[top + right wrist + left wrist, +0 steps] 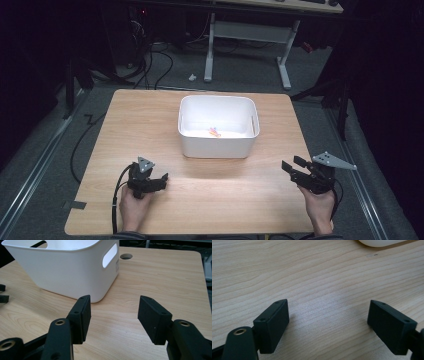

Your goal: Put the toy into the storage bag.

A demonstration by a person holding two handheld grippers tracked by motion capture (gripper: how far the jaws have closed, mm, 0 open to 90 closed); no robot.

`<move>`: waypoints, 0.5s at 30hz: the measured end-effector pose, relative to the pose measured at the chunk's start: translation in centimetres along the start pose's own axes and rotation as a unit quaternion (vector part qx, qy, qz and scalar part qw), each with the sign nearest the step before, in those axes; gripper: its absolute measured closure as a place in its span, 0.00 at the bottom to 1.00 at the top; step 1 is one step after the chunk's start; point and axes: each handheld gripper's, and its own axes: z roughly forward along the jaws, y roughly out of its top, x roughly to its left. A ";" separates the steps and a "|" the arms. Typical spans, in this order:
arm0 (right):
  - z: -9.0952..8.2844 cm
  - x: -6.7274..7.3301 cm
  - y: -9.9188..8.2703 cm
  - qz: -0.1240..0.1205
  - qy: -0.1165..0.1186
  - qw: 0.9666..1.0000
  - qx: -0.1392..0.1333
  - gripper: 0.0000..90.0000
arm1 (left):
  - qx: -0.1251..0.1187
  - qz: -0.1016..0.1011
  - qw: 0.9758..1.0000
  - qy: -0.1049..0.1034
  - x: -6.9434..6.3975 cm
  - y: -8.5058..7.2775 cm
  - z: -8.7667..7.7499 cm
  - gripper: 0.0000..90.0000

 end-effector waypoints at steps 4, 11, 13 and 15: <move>0.4 0.1 -0.3 0.002 0.003 1.000 0.001 0.49 | 0.000 0.000 1.000 0.000 0.0 0.0 0.0 0.20; 1.4 0.3 -0.9 0.005 0.007 1.000 0.014 0.49 | -0.001 -0.001 1.000 0.000 0.0 0.0 0.0 0.20; 1.6 0.4 -1.0 0.006 0.007 1.000 0.014 0.49 | -0.001 -0.001 1.000 0.000 0.0 0.0 0.0 0.20; 1.8 0.5 -1.1 0.005 0.009 1.000 0.015 0.49 | 0.000 0.000 1.000 0.000 0.0 0.0 0.0 0.20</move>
